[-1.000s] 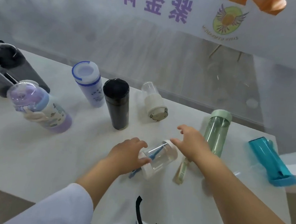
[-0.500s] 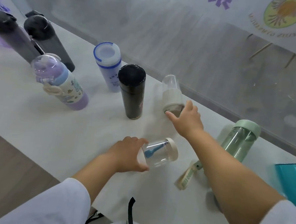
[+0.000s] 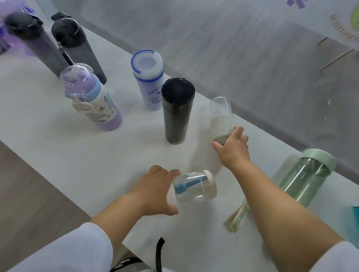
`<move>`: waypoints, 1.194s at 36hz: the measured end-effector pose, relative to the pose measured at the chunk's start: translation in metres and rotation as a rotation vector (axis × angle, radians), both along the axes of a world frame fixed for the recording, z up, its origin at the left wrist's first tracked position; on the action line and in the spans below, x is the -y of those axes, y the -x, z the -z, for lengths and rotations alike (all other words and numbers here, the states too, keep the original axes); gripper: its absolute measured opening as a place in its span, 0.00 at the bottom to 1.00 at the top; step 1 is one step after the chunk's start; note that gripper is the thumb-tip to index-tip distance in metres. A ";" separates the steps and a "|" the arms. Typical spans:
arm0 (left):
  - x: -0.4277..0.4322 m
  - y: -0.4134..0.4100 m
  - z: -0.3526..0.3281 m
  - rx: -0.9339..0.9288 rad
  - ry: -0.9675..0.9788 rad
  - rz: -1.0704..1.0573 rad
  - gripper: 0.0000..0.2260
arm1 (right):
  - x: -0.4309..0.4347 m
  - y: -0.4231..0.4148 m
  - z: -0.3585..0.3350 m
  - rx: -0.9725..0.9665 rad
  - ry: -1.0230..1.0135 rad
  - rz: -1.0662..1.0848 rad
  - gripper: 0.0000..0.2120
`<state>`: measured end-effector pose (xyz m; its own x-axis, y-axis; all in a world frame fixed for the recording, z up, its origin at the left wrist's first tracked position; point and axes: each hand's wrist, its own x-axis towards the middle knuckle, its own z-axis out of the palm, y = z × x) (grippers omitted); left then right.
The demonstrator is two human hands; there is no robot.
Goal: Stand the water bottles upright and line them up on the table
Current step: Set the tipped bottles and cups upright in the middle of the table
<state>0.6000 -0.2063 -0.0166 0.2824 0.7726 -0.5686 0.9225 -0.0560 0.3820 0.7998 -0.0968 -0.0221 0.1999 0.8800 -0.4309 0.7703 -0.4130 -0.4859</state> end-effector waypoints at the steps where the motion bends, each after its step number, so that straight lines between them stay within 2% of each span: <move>1: 0.000 0.002 0.000 0.001 -0.013 -0.011 0.42 | 0.005 -0.001 -0.001 -0.006 0.000 0.005 0.31; 5: -0.001 0.018 -0.006 -0.036 -0.064 -0.032 0.41 | 0.027 -0.007 -0.007 -0.016 -0.019 0.033 0.31; 11: -0.003 0.047 -0.022 -0.134 -0.186 0.052 0.40 | 0.055 -0.013 -0.025 -0.012 -0.099 0.078 0.36; 17: -0.018 0.061 -0.054 -0.239 -0.218 0.114 0.36 | 0.068 -0.012 -0.045 0.141 -0.188 0.019 0.35; 22: -0.029 0.068 -0.077 -0.264 -0.194 0.113 0.34 | 0.065 -0.003 -0.066 0.185 -0.279 0.003 0.34; 28: -0.042 0.063 -0.090 -0.290 -0.231 0.122 0.32 | 0.056 0.013 -0.086 0.185 -0.283 -0.004 0.34; 36: -0.051 0.053 -0.090 -0.385 -0.259 0.238 0.28 | 0.050 0.020 -0.090 0.156 -0.235 -0.042 0.33; 39: -0.053 0.052 -0.084 -0.334 -0.286 0.235 0.29 | 0.049 0.021 -0.088 0.164 -0.195 -0.059 0.33; 43: -0.054 0.054 -0.077 -0.126 -0.314 0.226 0.35 | 0.046 0.019 -0.084 0.140 -0.203 -0.096 0.37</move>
<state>0.5461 -0.1524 0.0600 0.4084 0.8406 -0.3557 0.9120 -0.3589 0.1988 0.7813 -0.1430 0.0616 0.1567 0.9634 -0.2176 0.8666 -0.2398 -0.4376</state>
